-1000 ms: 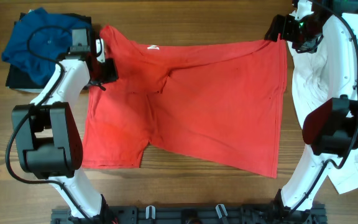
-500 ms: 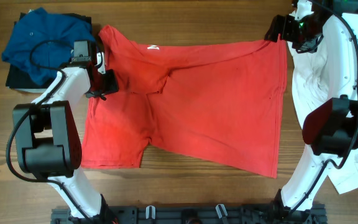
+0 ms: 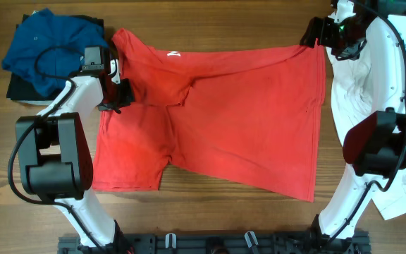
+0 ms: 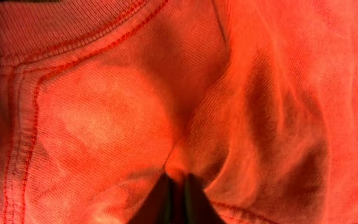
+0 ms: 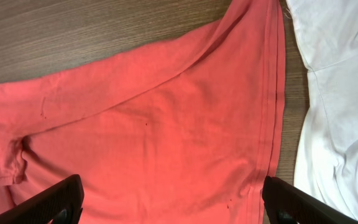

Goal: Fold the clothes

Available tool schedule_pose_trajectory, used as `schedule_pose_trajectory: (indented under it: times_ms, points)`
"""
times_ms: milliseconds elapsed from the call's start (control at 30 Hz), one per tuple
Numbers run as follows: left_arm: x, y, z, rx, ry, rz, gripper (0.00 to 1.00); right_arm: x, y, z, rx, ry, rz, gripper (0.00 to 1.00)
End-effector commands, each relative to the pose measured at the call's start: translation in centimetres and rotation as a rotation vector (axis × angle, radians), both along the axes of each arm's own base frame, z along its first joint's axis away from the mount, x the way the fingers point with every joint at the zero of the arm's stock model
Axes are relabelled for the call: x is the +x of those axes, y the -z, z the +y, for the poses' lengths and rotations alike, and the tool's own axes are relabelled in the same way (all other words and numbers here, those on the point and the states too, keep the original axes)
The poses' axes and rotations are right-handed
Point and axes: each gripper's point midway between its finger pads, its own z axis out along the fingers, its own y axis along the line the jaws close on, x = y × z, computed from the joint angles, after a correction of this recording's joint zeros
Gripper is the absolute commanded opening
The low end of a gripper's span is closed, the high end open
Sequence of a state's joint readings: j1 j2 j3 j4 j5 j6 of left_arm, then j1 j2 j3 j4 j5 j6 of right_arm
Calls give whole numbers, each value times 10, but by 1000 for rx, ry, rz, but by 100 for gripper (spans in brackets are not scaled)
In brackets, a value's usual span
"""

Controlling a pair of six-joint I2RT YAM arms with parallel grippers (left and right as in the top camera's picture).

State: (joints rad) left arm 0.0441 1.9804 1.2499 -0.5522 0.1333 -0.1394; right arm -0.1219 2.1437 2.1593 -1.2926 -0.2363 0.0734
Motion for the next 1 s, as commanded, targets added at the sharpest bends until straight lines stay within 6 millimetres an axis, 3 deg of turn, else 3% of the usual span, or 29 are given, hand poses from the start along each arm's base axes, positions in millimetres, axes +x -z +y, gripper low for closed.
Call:
schedule_pose_trajectory:
  times_ms: [0, 133, 333, 433, 733, 967]
  points:
    - [-2, 8, -1, -19, -7, 16, 4, 1, 8, 7, 14, -32, 10, 93]
    - [7, 0, -3, -48, -59, -20, 4, 1, 8, 7, 14, -32, 9, 93]
    - [23, -63, -8, -79, -57, -168, 4, 3, 7, 6, 13, -32, 3, 93]
    - [24, -83, -7, -77, -55, -212, 4, 3, 7, 6, 14, -32, 0, 93]
    - [27, -95, -11, -95, -46, -247, 4, 11, 11, 2, -7, -26, -18, 89]
    - [44, -112, -10, -114, -82, -336, 4, 44, 44, -2, -22, -23, -63, 85]
